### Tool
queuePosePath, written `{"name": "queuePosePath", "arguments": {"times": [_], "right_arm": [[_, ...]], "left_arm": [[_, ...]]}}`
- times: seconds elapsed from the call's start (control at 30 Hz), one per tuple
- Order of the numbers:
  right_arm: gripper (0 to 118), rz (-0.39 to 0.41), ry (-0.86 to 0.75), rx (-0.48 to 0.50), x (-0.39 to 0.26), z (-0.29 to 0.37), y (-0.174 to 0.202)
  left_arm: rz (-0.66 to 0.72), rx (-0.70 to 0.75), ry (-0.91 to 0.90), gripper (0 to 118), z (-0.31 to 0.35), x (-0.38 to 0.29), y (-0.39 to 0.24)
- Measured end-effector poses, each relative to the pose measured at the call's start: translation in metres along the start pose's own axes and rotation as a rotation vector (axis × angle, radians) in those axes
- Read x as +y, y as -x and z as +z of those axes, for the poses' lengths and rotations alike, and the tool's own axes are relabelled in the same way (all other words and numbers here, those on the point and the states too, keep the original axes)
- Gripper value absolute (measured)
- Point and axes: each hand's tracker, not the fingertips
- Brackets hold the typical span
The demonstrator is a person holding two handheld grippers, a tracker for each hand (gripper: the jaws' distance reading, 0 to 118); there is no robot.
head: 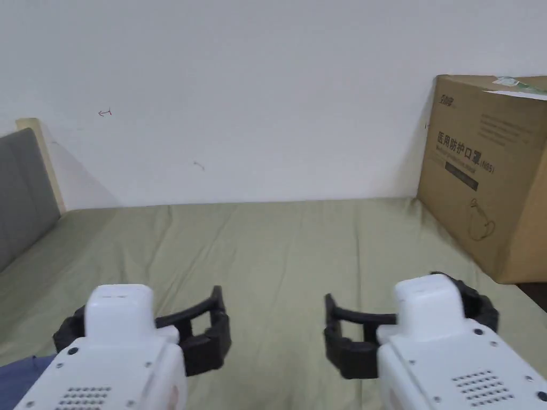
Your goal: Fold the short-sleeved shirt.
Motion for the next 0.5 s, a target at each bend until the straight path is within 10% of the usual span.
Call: {"name": "queuePosePath", "arguments": {"times": [0.1,0.3,0.5], "right_arm": [[118,-0.072,0.064,-0.068,-0.022,-0.001,-0.02],[118,0.102,0.033,-0.094,-0.027,0.008,-0.008],[118,0.081,-0.02,-0.087,-0.007,0.012,-0.002]], "left_arm": [[-0.104,0.006,-0.033,112,0.008,-0.006,-0.018],[0.059,-0.042,-0.058,112,0.009,-0.005,-0.007],[0.121,-0.059,-0.032,118,0.004,-0.001,0.006]]}}
